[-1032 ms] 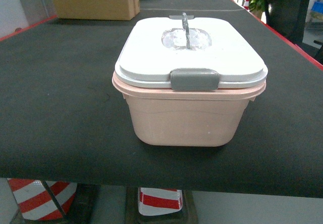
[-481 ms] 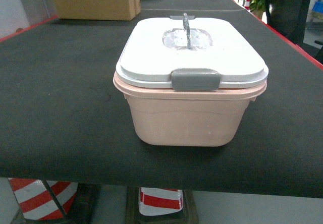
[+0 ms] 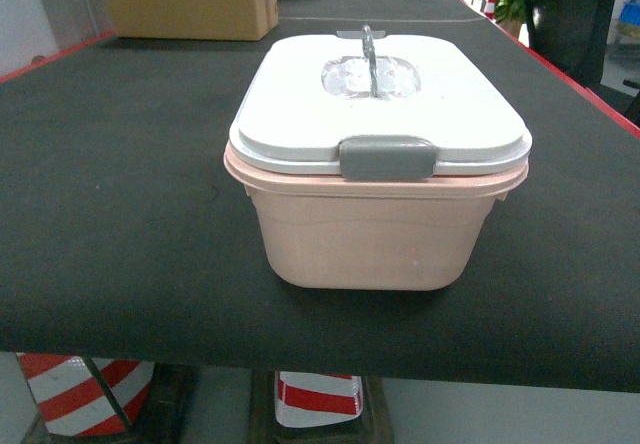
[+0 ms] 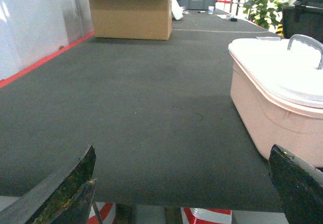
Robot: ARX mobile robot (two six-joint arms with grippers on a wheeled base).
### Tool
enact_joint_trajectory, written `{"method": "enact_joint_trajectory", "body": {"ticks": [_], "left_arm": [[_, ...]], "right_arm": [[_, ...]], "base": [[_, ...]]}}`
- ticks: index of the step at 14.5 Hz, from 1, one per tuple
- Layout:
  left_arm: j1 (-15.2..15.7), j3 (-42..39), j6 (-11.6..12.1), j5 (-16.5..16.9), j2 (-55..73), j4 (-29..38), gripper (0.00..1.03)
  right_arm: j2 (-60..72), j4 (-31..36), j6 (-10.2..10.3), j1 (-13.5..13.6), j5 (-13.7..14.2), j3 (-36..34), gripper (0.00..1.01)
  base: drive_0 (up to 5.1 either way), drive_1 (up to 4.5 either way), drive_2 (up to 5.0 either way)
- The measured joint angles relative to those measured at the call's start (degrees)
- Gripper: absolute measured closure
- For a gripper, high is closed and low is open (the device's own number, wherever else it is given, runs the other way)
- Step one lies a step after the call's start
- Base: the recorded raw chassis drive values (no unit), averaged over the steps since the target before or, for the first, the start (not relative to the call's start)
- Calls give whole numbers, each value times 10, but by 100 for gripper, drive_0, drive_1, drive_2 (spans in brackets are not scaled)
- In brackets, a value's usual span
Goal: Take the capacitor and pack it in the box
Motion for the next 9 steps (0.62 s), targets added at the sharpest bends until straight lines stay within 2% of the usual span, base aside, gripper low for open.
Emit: {"method": "enact_joint_trajectory", "body": {"ticks": [9], "left_arm": [[0,0,0,0,0,0,5]], "right_arm": [[0,0,0,0,0,0,3]], "base": [[0,0,0]]}}
